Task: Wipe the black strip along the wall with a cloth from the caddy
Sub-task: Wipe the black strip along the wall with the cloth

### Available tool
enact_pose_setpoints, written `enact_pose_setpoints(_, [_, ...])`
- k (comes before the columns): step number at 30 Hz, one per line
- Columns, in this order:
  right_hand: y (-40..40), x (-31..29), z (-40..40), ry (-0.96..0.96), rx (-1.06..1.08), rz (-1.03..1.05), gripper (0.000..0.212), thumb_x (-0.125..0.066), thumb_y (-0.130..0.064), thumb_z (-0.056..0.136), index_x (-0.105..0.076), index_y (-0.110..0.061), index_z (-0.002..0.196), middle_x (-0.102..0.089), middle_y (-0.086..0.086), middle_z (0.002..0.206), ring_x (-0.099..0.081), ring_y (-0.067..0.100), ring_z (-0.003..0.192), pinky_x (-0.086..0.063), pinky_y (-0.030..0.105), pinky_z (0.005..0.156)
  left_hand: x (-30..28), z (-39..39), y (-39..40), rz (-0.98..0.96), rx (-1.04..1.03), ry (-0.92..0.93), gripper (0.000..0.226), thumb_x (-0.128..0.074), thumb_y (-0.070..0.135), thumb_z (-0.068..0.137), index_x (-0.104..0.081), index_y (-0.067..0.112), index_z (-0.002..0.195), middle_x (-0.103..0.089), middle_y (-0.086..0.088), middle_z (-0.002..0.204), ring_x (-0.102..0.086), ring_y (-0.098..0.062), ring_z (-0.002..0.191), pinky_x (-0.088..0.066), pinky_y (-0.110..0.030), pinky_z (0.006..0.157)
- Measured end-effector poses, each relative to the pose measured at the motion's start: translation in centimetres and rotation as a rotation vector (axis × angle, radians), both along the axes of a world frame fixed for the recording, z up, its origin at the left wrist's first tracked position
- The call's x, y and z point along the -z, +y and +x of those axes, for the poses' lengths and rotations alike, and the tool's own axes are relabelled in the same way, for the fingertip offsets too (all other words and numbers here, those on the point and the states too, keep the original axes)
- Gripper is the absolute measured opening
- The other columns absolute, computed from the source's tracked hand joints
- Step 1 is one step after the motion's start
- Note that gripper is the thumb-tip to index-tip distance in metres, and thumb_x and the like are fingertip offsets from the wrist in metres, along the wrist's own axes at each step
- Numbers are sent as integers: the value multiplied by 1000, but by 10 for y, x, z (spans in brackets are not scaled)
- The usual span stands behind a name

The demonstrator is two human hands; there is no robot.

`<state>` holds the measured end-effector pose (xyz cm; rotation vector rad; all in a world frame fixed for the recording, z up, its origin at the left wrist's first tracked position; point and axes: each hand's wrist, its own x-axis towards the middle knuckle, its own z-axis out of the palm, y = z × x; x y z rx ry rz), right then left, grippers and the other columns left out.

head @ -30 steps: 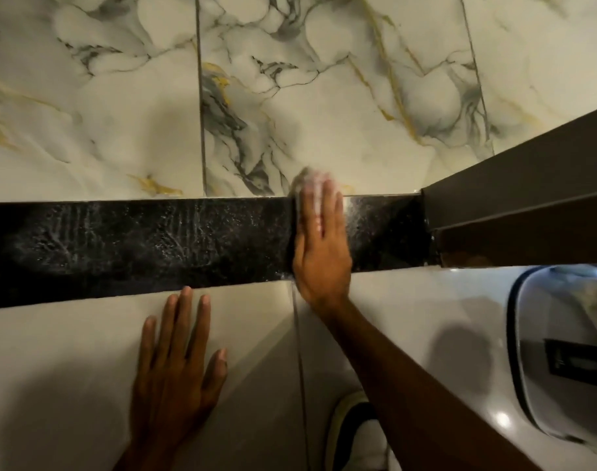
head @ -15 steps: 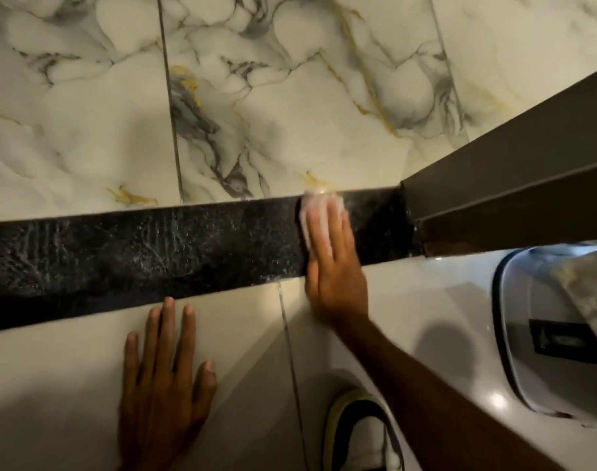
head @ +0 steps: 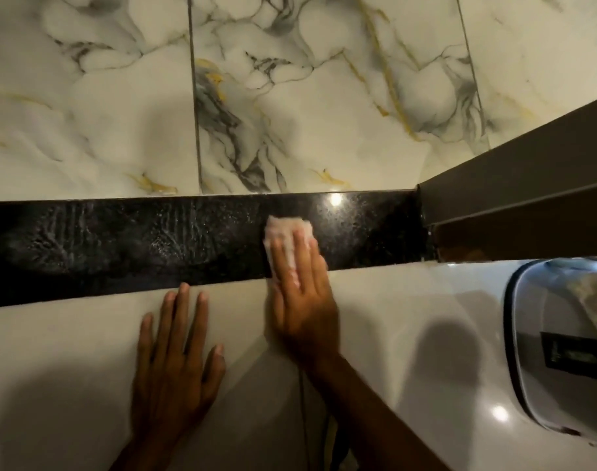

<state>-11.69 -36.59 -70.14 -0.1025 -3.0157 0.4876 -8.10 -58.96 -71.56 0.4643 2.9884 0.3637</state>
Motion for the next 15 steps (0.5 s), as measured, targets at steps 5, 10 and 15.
enact_pose_setpoints(5, [28, -10, 20, -6, 334, 89, 58, -45, -22, 114, -37, -9, 171, -28, 22, 180, -30, 43, 167, -47, 57, 127, -2, -1, 2, 2, -11, -9, 79, -42, 42, 103, -23, 10, 172, -16, -17, 183, -17, -36, 169, -13, -59, 138])
enact_pose_setpoints(10, [-18, -3, -87, -29, 352, -39, 69, -38, -35, 116, -15, -12, 176, -9, 17, 186, -11, 37, 173, -34, 56, 137, 5, 1, 0, 3, -7, 37, 79, -41, 43, 104, -20, 12, 173, -17, -16, 183, -14, -34, 170, -6, -53, 139])
enact_pose_setpoints(15, [-30, -6, -20, -54, -284, -15, 61, -43, -24, 115, -28, -17, 174, -15, 17, 185, -9, 37, 174, -26, 54, 140, -6, -1, -1, -12, -44, 12, 81, -46, 43, 100, -27, 8, 171, -20, -18, 181, -18, -35, 169, -6, -53, 139])
